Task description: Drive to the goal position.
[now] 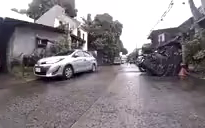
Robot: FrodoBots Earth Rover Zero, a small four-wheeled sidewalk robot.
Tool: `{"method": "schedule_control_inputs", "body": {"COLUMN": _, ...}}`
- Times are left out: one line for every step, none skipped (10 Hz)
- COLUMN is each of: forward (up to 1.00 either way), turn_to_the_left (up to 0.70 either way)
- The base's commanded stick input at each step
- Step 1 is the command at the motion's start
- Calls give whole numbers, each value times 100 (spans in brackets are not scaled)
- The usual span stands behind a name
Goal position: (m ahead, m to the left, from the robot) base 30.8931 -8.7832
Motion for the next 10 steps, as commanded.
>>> {"method": "schedule_control_inputs", "body": {"forward": 100, "turn_to_the_left": -23}}
{"method": "schedule_control_inputs", "body": {"forward": 100, "turn_to_the_left": -27}}
{"method": "schedule_control_inputs", "body": {"forward": 100, "turn_to_the_left": -4}}
{"method": "schedule_control_inputs", "body": {"forward": 100, "turn_to_the_left": -23}}
{"method": "schedule_control_inputs", "body": {"forward": 100, "turn_to_the_left": -27}}
{"method": "schedule_control_inputs", "body": {"forward": 100, "turn_to_the_left": -2}}
{"method": "schedule_control_inputs", "body": {"forward": 100, "turn_to_the_left": 0}}
{"method": "schedule_control_inputs", "body": {"forward": 100, "turn_to_the_left": 0}}
{"method": "schedule_control_inputs", "body": {"forward": 100, "turn_to_the_left": -20}}
{"method": "schedule_control_inputs", "body": {"forward": 100, "turn_to_the_left": -27}}
